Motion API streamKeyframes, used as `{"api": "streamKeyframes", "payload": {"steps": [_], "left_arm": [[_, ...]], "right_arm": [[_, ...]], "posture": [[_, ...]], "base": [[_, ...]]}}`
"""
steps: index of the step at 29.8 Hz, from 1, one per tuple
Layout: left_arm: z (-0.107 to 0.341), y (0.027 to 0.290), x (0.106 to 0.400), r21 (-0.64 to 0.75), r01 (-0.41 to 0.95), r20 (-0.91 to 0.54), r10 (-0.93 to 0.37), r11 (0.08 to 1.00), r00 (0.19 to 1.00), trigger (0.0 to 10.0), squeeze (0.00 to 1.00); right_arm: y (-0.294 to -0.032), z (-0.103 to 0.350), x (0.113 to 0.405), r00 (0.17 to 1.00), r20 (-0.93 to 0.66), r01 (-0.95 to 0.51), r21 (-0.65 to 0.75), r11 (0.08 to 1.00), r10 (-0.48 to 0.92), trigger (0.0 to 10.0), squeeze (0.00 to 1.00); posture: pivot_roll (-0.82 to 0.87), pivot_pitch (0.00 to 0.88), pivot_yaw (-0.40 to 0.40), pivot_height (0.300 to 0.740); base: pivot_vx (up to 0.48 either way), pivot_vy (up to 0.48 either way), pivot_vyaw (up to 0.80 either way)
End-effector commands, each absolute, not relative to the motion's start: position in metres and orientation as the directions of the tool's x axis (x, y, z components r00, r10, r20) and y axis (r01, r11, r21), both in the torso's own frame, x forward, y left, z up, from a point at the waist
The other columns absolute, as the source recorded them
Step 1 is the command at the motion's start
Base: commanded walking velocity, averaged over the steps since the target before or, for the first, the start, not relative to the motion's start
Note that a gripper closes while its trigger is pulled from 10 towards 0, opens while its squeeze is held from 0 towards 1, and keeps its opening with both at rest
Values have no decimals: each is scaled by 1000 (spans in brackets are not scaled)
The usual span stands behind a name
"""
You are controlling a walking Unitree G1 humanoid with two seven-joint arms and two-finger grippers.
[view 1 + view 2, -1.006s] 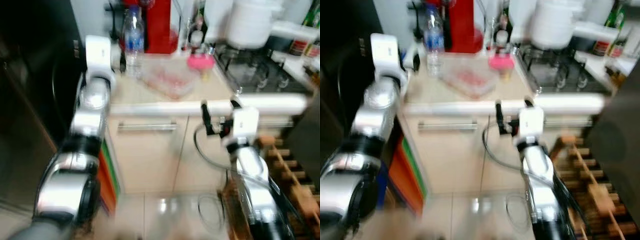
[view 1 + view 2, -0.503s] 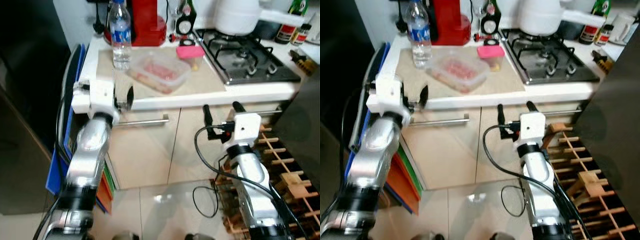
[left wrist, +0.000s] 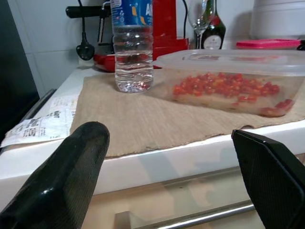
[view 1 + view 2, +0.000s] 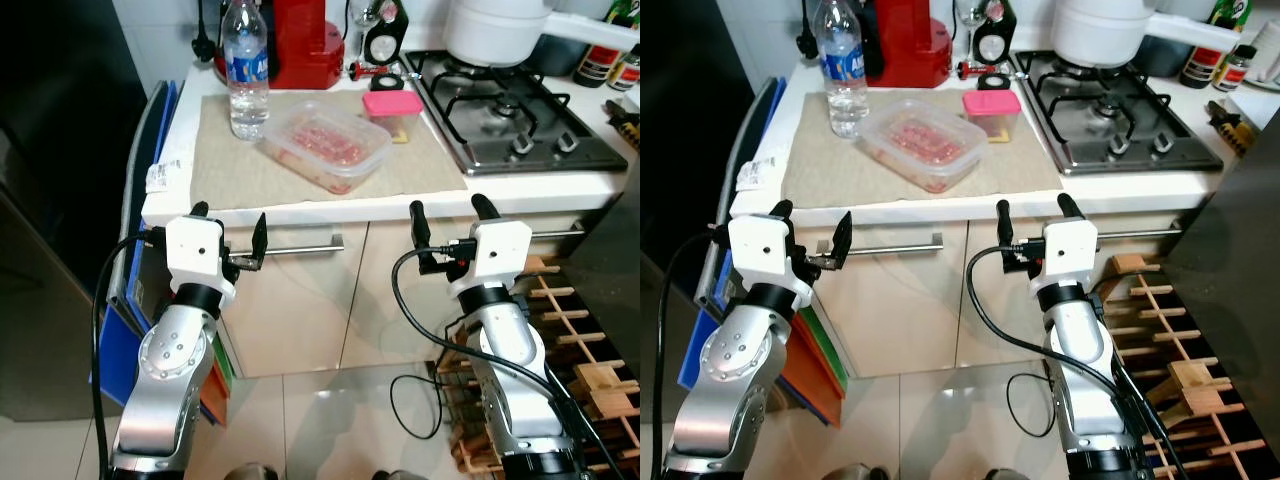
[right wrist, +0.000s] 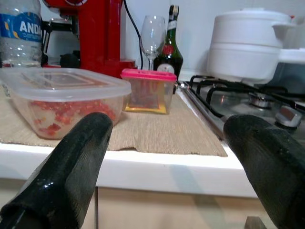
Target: Restocking fridge
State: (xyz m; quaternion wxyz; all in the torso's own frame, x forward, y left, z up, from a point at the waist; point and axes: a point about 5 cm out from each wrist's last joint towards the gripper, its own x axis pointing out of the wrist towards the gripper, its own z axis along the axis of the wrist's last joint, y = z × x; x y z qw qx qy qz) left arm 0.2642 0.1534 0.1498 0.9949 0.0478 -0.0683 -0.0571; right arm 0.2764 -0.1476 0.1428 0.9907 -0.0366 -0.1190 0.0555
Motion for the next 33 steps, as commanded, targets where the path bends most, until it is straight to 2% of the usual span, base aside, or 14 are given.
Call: {"api": "streamKeyframes", "payload": {"steps": [1, 9, 15, 26, 33], "left_arm": [[158, 156, 266, 113, 87, 154, -104, 990, 983, 10000, 0], [160, 151, 270, 116, 92, 139, -108, 989, 984, 10000, 0], [183, 145, 275, 136, 66, 245, -99, 988, 965, 10000, 0], [184, 145, 281, 149, 68, 242, -103, 986, 965, 10000, 0], [190, 127, 289, 221, 163, 223, -213, 961, 951, 10000, 0]], "right_arm": [[-149, 147, 277, 966, 233, -97, -71, 993, 111, 10000, 0], [-147, 148, 274, 966, 228, -108, -78, 991, 123, 10000, 0], [-144, 157, 276, 952, 272, -111, -117, 987, 140, 10000, 0], [-143, 159, 278, 951, 279, -105, -107, 989, 132, 10000, 0], [-148, 164, 276, 942, 324, -49, -107, 993, 82, 10000, 0]], "posture": [[-19, 0, 7, 740], [-26, 0, 5, 740], [-25, 0, 4, 740], [-26, 0, 6, 740], [-32, 0, 14, 740]], "base": [[0, 0, 0], [0, 0, 0], [317, 347, 0], [325, 354, 0], [445, 86, 0]]}}
